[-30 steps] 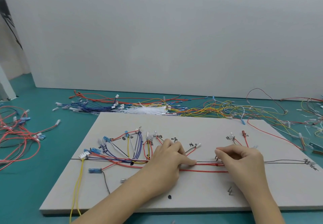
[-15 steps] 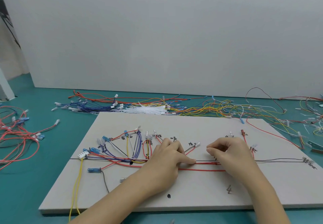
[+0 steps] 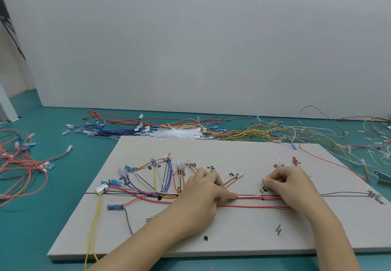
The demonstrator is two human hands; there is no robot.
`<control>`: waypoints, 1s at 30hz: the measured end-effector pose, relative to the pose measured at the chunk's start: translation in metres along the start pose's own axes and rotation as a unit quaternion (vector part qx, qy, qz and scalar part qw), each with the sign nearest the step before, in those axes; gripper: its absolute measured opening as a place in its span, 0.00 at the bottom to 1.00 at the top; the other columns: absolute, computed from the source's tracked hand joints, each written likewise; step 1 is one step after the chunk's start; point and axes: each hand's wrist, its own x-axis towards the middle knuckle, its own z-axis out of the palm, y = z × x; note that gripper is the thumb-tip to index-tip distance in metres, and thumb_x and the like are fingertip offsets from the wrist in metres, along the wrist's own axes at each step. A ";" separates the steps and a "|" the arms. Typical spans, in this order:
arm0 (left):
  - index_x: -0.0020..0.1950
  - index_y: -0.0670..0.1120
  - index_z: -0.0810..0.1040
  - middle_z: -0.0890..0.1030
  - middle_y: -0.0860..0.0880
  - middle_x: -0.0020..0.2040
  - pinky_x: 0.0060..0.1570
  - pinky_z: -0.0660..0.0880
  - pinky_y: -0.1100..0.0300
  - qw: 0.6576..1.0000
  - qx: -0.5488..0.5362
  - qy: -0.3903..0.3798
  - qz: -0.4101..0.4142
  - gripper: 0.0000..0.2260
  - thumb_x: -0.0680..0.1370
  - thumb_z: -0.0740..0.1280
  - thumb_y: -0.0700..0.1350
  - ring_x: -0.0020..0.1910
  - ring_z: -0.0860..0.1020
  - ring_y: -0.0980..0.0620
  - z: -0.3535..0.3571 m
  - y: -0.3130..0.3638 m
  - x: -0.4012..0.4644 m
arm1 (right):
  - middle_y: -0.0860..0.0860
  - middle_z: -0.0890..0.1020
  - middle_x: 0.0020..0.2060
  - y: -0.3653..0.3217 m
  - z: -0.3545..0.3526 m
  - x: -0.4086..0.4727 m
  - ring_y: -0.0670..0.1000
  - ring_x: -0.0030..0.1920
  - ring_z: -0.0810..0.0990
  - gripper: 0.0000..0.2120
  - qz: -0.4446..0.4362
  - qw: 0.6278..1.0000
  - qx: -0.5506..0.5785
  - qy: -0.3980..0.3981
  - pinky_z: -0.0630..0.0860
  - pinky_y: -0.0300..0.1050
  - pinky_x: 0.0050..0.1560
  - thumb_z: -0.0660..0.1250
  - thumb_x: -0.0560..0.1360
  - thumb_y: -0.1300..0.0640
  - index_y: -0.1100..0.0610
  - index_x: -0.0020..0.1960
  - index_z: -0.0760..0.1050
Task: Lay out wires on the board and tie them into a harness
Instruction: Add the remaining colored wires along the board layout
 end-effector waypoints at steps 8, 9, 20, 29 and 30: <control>0.65 0.61 0.77 0.71 0.57 0.51 0.58 0.65 0.55 1.000 0.002 0.002 -0.004 0.22 0.80 0.57 0.37 0.54 0.63 0.54 -0.001 0.001 0.000 | 0.46 0.83 0.36 0.000 -0.001 -0.014 0.47 0.40 0.79 0.12 -0.050 0.997 -0.057 -0.027 0.73 0.40 0.41 0.70 0.74 0.62 0.49 0.36 0.82; 0.65 0.61 0.77 0.71 0.57 0.51 0.58 0.65 0.55 1.000 0.002 0.002 -0.004 0.22 0.80 0.57 0.37 0.54 0.63 0.54 -0.001 0.002 0.000 | 0.46 0.83 0.36 0.000 -0.001 -0.016 0.48 0.40 0.79 0.12 -0.052 0.997 -0.055 -0.027 0.73 0.41 0.42 0.70 0.73 0.63 0.48 0.35 0.81; 0.65 0.61 0.77 0.72 0.57 0.51 0.58 0.66 0.54 1.000 0.006 0.004 -0.008 0.21 0.81 0.58 0.39 0.55 0.63 0.54 -0.001 0.002 -0.001 | 0.45 0.83 0.34 0.002 -0.005 -0.025 0.43 0.35 0.78 0.07 -0.019 0.999 -0.005 -0.048 0.71 0.38 0.36 0.73 0.71 0.53 0.51 0.34 0.83; 0.66 0.60 0.76 0.71 0.57 0.52 0.59 0.65 0.54 1.000 0.015 0.007 -0.007 0.20 0.82 0.57 0.40 0.56 0.63 0.54 -0.003 0.004 -0.003 | 0.41 0.81 0.28 -0.011 -0.004 -0.027 0.38 0.29 0.76 0.09 -0.014 0.999 -0.033 -0.034 0.66 0.29 0.28 0.74 0.69 0.57 0.48 0.31 0.82; 0.65 0.60 0.76 0.71 0.57 0.53 0.59 0.65 0.54 1.000 0.016 0.008 -0.007 0.20 0.82 0.57 0.40 0.56 0.63 0.54 -0.003 0.004 -0.003 | 0.40 0.81 0.28 -0.014 -0.003 -0.027 0.39 0.30 0.77 0.09 -0.019 0.998 -0.053 -0.029 0.66 0.29 0.28 0.73 0.69 0.57 0.48 0.31 0.82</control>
